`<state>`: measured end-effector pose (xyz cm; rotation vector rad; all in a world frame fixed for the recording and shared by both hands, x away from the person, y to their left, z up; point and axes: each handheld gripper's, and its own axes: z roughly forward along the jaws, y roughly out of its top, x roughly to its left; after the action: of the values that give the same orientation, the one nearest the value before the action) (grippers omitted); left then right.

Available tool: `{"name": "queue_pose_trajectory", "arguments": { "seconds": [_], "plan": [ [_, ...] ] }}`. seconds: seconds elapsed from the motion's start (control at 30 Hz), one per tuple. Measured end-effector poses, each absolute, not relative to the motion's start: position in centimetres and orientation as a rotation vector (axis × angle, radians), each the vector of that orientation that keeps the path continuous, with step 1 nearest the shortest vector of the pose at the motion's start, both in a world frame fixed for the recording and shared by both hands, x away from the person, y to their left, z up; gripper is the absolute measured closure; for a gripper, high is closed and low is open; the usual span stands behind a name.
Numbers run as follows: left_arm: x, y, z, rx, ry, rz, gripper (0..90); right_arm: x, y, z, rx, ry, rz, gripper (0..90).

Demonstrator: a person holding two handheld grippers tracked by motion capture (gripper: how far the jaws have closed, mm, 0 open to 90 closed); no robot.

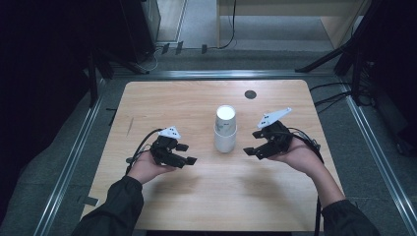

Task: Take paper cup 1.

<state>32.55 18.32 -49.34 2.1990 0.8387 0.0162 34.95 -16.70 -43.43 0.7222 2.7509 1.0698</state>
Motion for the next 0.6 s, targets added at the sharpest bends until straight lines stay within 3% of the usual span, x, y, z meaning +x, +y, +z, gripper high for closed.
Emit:
{"name": "queue_pose_trajectory", "arguments": {
  "seconds": [0.6],
  "plan": [
    [32.4, 18.7, -49.0, 2.206, 0.801, -0.036, 32.3, 39.3, -14.2, -40.1, 0.513, 2.877, 1.041, 26.4]
  ]
}}
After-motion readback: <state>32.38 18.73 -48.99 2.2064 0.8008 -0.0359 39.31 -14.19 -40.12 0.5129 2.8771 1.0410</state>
